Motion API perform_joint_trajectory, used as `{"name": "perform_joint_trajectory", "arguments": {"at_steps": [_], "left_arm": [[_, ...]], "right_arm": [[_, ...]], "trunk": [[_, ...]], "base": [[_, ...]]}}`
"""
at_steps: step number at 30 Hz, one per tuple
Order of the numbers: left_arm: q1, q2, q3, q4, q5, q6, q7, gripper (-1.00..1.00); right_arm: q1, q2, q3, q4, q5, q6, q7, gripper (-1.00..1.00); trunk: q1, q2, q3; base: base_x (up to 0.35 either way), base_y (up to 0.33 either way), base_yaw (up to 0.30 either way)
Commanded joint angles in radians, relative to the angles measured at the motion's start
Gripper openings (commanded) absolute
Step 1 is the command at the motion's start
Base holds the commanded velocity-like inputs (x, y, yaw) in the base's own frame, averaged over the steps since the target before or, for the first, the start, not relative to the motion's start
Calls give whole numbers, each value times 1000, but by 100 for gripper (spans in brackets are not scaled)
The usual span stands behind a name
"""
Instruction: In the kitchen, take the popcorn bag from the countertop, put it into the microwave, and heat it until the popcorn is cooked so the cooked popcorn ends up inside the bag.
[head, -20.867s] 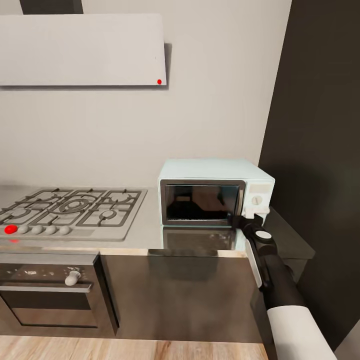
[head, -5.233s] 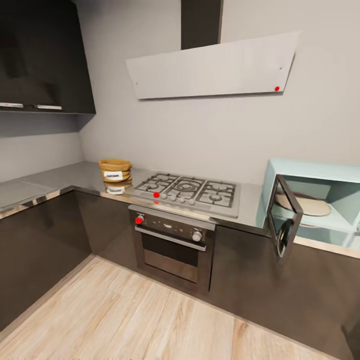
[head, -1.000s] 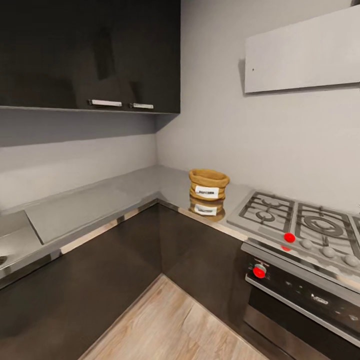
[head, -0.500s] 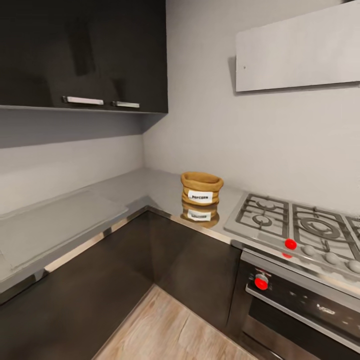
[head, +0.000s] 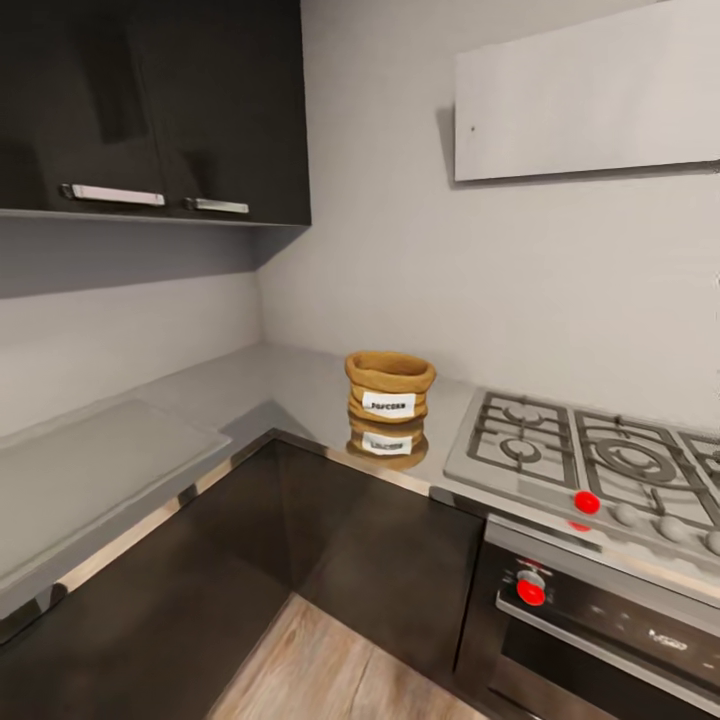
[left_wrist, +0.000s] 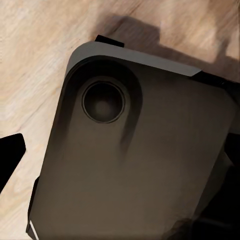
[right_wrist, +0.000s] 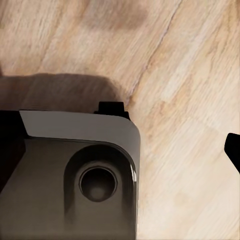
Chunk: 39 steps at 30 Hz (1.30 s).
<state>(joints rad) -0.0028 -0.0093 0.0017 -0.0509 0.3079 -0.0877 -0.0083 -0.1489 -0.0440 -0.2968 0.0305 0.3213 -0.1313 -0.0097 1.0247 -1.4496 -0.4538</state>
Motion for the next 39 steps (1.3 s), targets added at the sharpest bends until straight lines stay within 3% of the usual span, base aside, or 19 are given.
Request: {"name": "perform_joint_trajectory", "arguments": {"at_steps": [1,21,39], "left_arm": [[0,0,0,0,5,-3,-1,100],[0,-1,0,0,5,-3,-1,100],[0,0,2,0,8,-2,-1,100]], "right_arm": [[-1,-1,-8,3,8,-5,-1,100],[-1,-1,-8,3,9,-7,-3,100],[-1,-8,-8,3,9,-6,11,100]], "trunk": [[0,0,-1],[0,0,-1],[0,0,-1]], "base": [[198,146,-176],[171,140,-173],[5,4,-7]]}}
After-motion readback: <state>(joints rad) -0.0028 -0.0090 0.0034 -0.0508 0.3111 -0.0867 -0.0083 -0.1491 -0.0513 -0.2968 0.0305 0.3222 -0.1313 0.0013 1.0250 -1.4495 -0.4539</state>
